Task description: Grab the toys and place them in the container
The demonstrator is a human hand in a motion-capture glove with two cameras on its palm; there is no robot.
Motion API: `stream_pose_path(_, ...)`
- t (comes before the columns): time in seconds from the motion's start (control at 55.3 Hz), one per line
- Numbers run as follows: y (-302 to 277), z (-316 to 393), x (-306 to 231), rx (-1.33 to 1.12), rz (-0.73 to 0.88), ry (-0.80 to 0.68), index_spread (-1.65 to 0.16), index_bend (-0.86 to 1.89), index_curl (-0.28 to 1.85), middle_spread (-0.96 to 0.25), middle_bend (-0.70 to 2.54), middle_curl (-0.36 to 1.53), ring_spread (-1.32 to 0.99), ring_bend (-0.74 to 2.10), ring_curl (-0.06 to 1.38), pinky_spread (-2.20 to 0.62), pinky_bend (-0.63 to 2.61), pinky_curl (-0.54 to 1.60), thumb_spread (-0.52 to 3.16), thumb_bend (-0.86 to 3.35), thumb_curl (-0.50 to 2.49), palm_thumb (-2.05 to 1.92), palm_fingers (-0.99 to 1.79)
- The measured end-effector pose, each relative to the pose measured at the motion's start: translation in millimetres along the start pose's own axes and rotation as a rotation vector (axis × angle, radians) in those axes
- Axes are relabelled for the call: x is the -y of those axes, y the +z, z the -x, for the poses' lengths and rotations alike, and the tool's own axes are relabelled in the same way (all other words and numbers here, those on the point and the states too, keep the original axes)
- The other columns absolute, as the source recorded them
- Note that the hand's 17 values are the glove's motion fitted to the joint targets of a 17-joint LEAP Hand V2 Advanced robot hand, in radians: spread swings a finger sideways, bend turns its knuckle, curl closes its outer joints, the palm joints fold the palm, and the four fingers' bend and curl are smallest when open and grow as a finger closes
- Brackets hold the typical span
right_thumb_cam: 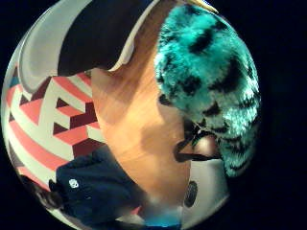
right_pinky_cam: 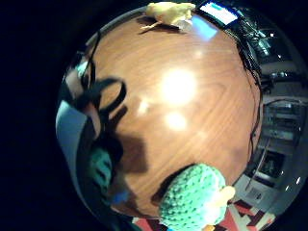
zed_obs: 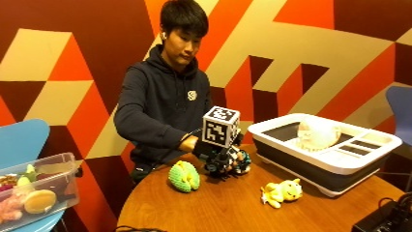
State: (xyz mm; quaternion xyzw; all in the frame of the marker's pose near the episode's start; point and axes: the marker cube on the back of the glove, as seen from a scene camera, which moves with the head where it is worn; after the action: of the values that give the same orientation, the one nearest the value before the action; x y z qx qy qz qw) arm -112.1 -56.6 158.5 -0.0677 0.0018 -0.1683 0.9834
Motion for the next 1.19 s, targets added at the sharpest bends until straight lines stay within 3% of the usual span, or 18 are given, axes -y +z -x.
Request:
stream_pose_path(0.253,-79,0,-13,0.036,-0.116,-0.005,-0.13,0.13,-0.02,-0.19,1.18,0.73,-0.32,1.51,0.64,-0.37,1.31,0.50,1.19,0.18,0.58,0.75,0.98)
stream_pose_path(0.543,-190,51,-5,0.307,-0.470,-0.099,-0.15,0.25,-0.01,-0.23,1.26,0.84,-0.35,1.52,0.67,-0.40,1.23,0.52,0.96,0.17,0.77,0.76,1.04)
stream_pose_path(0.687,-199,90,25,0.525,-0.620,-0.130,-0.16,0.24,-0.01,-0.25,1.24,0.87,-0.35,1.51,0.68,-0.41,1.23,0.54,0.89,0.16,0.85,0.74,1.00)
stream_pose_path(0.85,-163,141,61,0.642,-0.590,-0.149,-0.15,0.14,-0.02,-0.25,1.14,0.88,-0.35,1.47,0.66,-0.39,1.26,0.54,0.90,0.12,0.88,0.68,0.87)
stream_pose_path(0.959,-138,142,77,0.580,-0.416,-0.134,-0.13,0.17,0.01,-0.22,0.93,0.81,-0.31,1.37,0.61,-0.35,1.18,0.50,1.05,0.07,0.83,0.59,0.63)
stream_pose_path(1.013,-130,140,78,0.502,-0.355,-0.129,-0.12,0.25,0.10,-0.16,0.69,0.75,-0.26,1.15,0.60,-0.23,1.15,0.54,1.15,0.03,0.76,0.51,-0.02)
stream_pose_path(1.049,-131,134,74,0.452,-0.347,-0.126,-0.13,0.30,0.14,-0.12,0.55,0.69,-0.21,0.93,0.55,-0.17,1.15,0.52,1.19,0.00,0.73,0.46,-0.29)
stream_pose_path(1.085,-137,117,69,0.411,-0.347,-0.131,-0.14,0.30,0.15,-0.09,0.44,0.64,-0.17,0.76,0.47,-0.12,1.11,0.47,1.21,-0.03,0.69,0.42,-0.39)
stream_pose_path(1.194,-169,44,45,0.327,-0.303,-0.137,-0.15,0.23,0.18,-0.03,0.28,0.55,-0.10,0.48,0.32,-0.04,0.96,0.39,1.26,-0.03,0.61,0.34,-0.30)
